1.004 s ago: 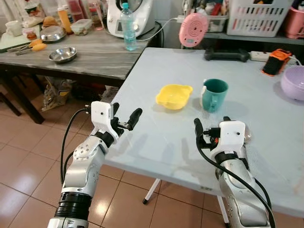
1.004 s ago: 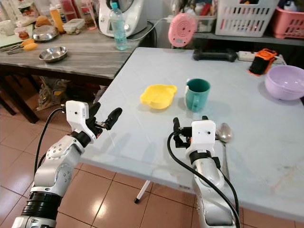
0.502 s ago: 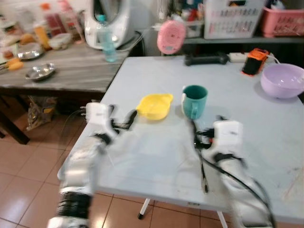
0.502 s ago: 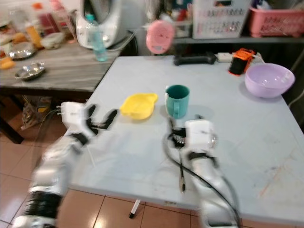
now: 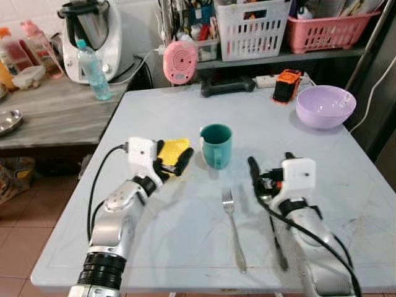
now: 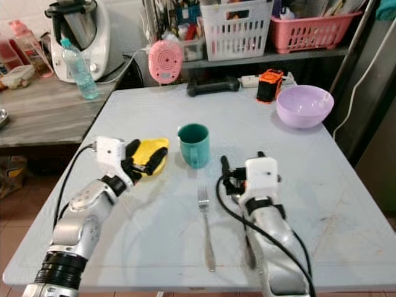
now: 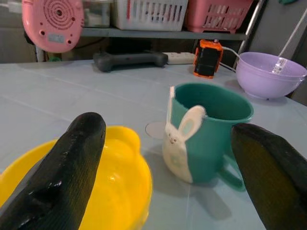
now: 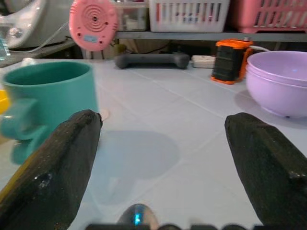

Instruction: Setting the table

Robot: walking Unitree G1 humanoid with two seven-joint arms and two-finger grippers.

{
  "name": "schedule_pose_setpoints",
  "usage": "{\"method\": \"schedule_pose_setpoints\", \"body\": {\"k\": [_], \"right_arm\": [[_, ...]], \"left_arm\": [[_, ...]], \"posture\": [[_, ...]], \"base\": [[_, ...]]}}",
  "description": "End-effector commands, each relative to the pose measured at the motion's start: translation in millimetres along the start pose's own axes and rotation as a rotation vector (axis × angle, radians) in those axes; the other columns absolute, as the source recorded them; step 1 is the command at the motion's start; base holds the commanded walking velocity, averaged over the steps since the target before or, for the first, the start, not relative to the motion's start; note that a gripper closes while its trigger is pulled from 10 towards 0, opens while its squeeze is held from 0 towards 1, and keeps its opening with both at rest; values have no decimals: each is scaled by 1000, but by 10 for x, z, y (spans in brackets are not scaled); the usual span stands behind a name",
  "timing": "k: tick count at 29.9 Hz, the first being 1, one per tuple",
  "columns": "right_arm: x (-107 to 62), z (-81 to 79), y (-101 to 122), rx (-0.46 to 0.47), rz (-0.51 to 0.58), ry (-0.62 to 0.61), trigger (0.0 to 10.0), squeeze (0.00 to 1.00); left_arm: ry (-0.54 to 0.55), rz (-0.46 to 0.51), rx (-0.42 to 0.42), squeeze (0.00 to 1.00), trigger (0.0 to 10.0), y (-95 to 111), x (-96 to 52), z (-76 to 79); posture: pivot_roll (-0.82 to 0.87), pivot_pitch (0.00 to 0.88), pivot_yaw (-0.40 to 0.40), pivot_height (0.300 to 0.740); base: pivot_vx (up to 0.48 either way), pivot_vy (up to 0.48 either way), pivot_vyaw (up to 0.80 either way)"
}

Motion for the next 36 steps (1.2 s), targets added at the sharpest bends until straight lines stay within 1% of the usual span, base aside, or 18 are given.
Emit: {"method": "schedule_pose_setpoints", "body": {"k": [1,5,9,10,11,14,15,16,17,19,20,22,24,25,27,29,31,36], "right_arm": [[-17,-168,67,26,18,69,10000,973],[-53,-215,85,36,20,111,10000,969],[-108,-327,170,61,32,199,10000,969],[-108,-327,170,61,32,199,10000,969],[-123,-362,193,68,34,224,10000,969],[-158,-430,233,62,35,279,10000,965],[-175,-465,249,65,34,305,10000,961],[-175,-465,249,65,34,305,10000,961],[-197,-510,282,65,34,343,10000,969],[-221,-544,310,64,35,377,10000,965],[-236,-566,325,66,34,397,10000,965],[-283,-615,350,73,31,446,10000,961],[-341,-663,361,71,22,498,10000,969],[-348,-670,362,70,21,503,10000,969],[-378,-682,350,69,10,521,10000,961],[-421,-699,333,90,-8,542,10000,965],[-459,-716,300,99,-31,564,10000,965],[-466,-723,278,89,-46,570,10000,965]], "left_arm": [[58,-10,15,0,10000,19,-79,-158],[90,-17,33,0,10000,24,-94,-197],[143,10,81,0,10000,141,-90,-262],[143,10,81,0,10000,141,-90,-262],[152,14,92,0,10000,168,-87,-277],[167,6,89,0,10000,196,-58,-303],[172,-12,108,0,10000,203,-44,-314],[172,-12,108,0,10000,203,-44,-314],[179,-23,115,0,10000,227,-15,-321],[182,-27,120,0,10000,256,12,-323],[192,-44,135,0,10000,256,19,-344],[220,-69,132,0,10000,255,40,-399],[226,-70,111,0,10000,278,61,-417],[225,-69,107,0,10000,283,62,-416],[237,-90,126,0,10000,276,66,-442],[251,-122,135,0,10000,264,67,-487],[247,-197,145,0,10000,193,68,-517],[214,-261,148,0,10000,121,77,-506]], "posture": [[-63,19,103,740],[-64,22,107,740],[-65,26,117,740],[-65,26,117,740],[-64,28,120,740],[-65,30,124,740],[-66,32,131,740],[-66,32,131,740],[-67,34,135,740],[-67,34,138,740],[-67,35,142,740],[-68,37,152,740],[-69,40,157,740],[-70,40,158,740],[-70,40,159,740],[-70,42,165,740],[-69,44,167,740],[-68,43,167,740]], "base": [[0,0,0],[0,0,0],[0,0,0],[0,0,0],[0,0,0],[0,0,0],[0,0,0],[0,0,0],[0,0,0],[0,0,0],[0,0,0],[0,0,0],[0,0,0],[0,0,0],[0,0,0],[0,0,0],[0,0,0],[0,0,0]]}}
Point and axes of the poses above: a point about 5 cm out from each wrist's last joint towards the gripper, its own x axis pointing out of the wrist towards the gripper, its own y axis along the axis of the wrist's last joint, z = x × y, the point moved 5 cm from there along x, pointing out of the wrist towards the gripper, and after that the axes turned 5 degrees about -x, right-handed, at the moved point
